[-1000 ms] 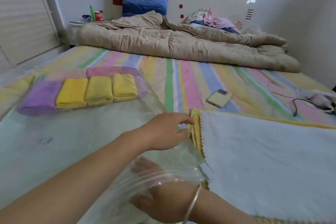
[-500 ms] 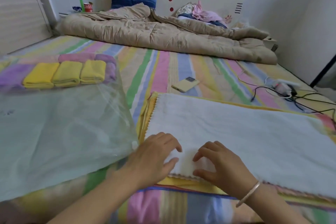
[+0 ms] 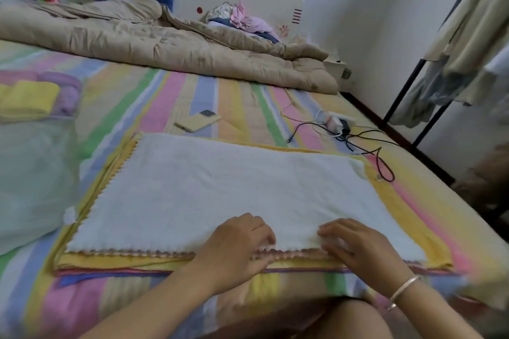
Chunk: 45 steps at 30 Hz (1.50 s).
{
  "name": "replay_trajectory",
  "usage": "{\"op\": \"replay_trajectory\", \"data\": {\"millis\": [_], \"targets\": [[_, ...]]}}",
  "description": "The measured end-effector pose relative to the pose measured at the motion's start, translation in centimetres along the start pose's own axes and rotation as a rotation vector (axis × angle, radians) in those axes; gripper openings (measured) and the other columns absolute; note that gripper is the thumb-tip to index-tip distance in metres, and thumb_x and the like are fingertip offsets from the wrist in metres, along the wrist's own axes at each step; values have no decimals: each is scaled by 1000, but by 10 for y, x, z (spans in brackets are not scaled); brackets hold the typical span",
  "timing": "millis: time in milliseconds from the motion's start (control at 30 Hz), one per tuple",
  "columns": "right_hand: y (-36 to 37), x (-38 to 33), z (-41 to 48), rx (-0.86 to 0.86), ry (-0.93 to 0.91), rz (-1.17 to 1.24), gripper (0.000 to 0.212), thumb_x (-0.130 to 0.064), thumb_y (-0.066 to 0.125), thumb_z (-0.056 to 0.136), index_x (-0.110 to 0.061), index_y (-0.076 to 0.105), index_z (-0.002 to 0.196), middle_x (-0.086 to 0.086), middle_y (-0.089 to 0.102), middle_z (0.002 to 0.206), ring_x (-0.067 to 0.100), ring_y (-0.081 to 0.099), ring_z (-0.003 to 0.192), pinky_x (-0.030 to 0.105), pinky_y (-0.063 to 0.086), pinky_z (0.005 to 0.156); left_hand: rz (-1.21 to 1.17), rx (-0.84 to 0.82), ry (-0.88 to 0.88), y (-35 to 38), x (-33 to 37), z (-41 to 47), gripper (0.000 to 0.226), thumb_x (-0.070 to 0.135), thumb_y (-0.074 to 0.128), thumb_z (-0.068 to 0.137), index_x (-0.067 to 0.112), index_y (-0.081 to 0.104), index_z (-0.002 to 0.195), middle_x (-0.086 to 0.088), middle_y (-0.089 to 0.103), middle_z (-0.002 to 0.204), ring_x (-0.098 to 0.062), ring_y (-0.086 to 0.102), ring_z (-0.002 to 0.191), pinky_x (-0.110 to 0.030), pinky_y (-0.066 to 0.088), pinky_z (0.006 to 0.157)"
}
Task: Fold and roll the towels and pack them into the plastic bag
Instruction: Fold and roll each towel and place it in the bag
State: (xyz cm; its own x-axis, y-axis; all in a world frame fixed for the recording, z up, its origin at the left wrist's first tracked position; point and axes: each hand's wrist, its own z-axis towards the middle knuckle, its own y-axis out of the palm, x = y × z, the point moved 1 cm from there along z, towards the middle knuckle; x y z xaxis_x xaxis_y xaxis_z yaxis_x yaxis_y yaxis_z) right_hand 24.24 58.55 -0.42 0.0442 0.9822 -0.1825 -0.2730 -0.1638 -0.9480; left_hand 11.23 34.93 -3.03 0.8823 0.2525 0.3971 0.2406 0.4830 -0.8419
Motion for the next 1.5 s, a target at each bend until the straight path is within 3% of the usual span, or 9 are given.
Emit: {"op": "replay_trajectory", "data": {"millis": [200,467,567,733,833,967,1200,1367,1500], "targets": [[-20,42,-20,41,197,-129,13,-34,67,85,-35,68,98,-19,66,97,10,63,89,24,45,60,-9,17,-101,5,0,14,33,58,45,83,32,64,92,14,61,83,-1,54,78,-26,49,67],[-23,80,-26,-161,820,-62,59,-58,38,92,-23,38,140,7,46,140,29,50,120,39,47,89,-23,53,-383,8,-2,21,21,47,58,84,34,60,68,21,63,65,1,58,66,-17,40,60],[-24,62,-30,12,644,-195,64,-66,40,86,-26,47,135,2,49,138,25,46,124,39,42,99,-107,26,-538,9,-6,27,24,41,61,85,29,63,65,17,65,62,0,60,65,-20,42,60],[-15,23,-24,148,162,-288,59,-75,51,71,-31,66,108,-11,65,99,18,60,92,35,50,78,-141,-29,-615,8,-6,32,25,40,60,87,26,65,66,12,64,62,-3,59,64,-22,43,60],[-7,21,-19,177,100,-327,36,-42,82,60,-25,70,90,-10,67,74,20,64,74,33,51,68,-163,-46,-627,7,-5,31,25,40,60,87,26,64,67,12,64,63,-4,58,63,-22,44,60],[0,31,-21,209,129,-468,40,0,80,44,-17,67,77,-3,60,57,26,60,60,35,52,61,-167,-42,-632,5,-1,30,25,39,60,88,25,63,67,10,64,62,-4,56,60,-21,43,60],[-30,38,-1,411,404,-507,28,4,75,64,-19,67,79,2,66,72,29,59,76,41,45,77,-197,-78,-603,2,4,27,29,37,58,91,29,61,63,16,60,57,-1,53,56,-20,42,61],[-27,-32,80,557,46,-334,23,-3,77,64,-23,65,69,2,64,95,33,55,99,54,36,101,-728,51,-806,-24,-2,27,37,36,44,102,12,70,92,-2,75,80,-19,71,72,-32,56,69],[20,-108,110,320,-360,-102,27,-7,70,70,-28,68,86,-1,65,108,26,57,107,42,32,108,-1141,277,-1112,-62,-36,11,44,36,34,105,5,64,105,-16,75,93,-30,73,84,-36,58,68]]}}
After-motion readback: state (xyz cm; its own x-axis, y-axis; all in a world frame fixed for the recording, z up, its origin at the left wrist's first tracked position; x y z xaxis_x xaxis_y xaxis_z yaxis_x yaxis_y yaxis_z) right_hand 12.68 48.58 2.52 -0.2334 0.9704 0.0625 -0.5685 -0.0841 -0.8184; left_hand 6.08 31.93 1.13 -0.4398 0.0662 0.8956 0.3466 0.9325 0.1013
